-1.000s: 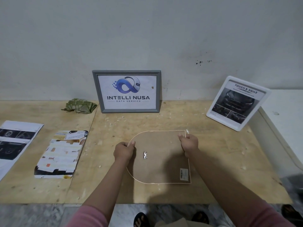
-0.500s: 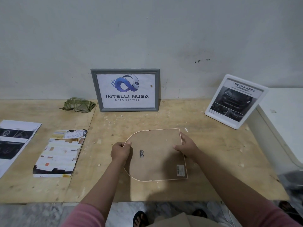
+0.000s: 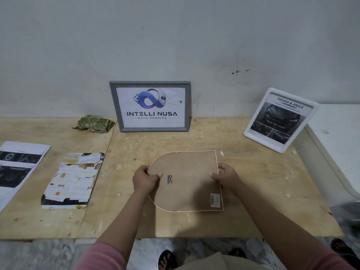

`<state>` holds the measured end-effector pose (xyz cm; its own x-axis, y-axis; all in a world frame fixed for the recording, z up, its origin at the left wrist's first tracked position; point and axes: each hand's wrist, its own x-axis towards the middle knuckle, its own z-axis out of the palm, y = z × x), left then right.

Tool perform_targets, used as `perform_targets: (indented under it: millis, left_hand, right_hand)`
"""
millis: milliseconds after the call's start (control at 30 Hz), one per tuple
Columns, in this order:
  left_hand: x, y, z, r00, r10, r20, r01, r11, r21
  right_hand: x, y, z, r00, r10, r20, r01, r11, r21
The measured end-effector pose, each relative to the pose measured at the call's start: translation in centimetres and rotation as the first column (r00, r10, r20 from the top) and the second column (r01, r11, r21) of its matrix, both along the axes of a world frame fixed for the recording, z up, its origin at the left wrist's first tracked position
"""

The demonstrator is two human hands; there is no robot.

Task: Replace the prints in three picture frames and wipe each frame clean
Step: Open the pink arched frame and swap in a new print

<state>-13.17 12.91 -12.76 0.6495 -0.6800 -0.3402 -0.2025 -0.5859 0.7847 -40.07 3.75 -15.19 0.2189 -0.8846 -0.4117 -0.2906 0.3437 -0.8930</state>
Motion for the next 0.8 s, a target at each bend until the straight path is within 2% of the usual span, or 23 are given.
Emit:
perform_targets:
  millis: [100, 200, 300, 367, 500, 567, 667, 800]
  left_hand:
    - [0.7, -0.3, 0.1, 1.0, 0.017, 0.0, -0.017, 0.999, 0.032]
    - [0.6, -0.5, 0.2, 1.0, 0.009, -0.01, -0.009, 0.999, 0.049]
    - [0.3, -0.6, 0.4, 0.998, 0.028, -0.049, -0.026, 0.999, 0.043]
    - [0.3, -0.6, 0.5, 0.991, 0.066, -0.118, -0.064, 0.998, 0.022]
    - [-0.1, -0.1, 1.2, 0.915, 0.072, -0.397, -0.085, 0.996, -0.014]
    - [-0.2, 0.0, 1.4, 0.886, 0.087, -0.455, -0.108, 0.994, -0.019]
    - [0.1, 0.2, 1.6, 0.877, 0.143, -0.458, -0.173, 0.985, -0.024]
    - [0.4, 0.3, 1.8, 0.856, 0.197, -0.478, -0.243, 0.969, -0.036]
  right_hand:
    - [-0.9, 0.1, 0.1, 0.987, 0.144, 0.069, -0.15, 0.985, 0.086]
    - [-1.2, 0.4, 0.3, 0.996, 0.09, 0.011, -0.09, 0.994, 0.058]
    - [-1.0, 0.4, 0.5, 1.0, 0.002, 0.028, -0.003, 0.999, 0.035]
    - [-1.0, 0.2, 0.9, 0.997, -0.063, 0.055, 0.06, 0.997, 0.053]
    - [-1.2, -0.5, 1.8, 0.984, -0.157, 0.082, 0.147, 0.982, 0.117]
    - [-1.0, -0.2, 2.4, 0.976, -0.181, 0.12, 0.168, 0.979, 0.116]
    - [-0.9, 0.6, 3.3, 0.983, -0.068, 0.17, 0.049, 0.992, 0.116]
    - [-1.3, 1.0, 3.3, 0.958, 0.254, 0.13, -0.267, 0.959, 0.095]
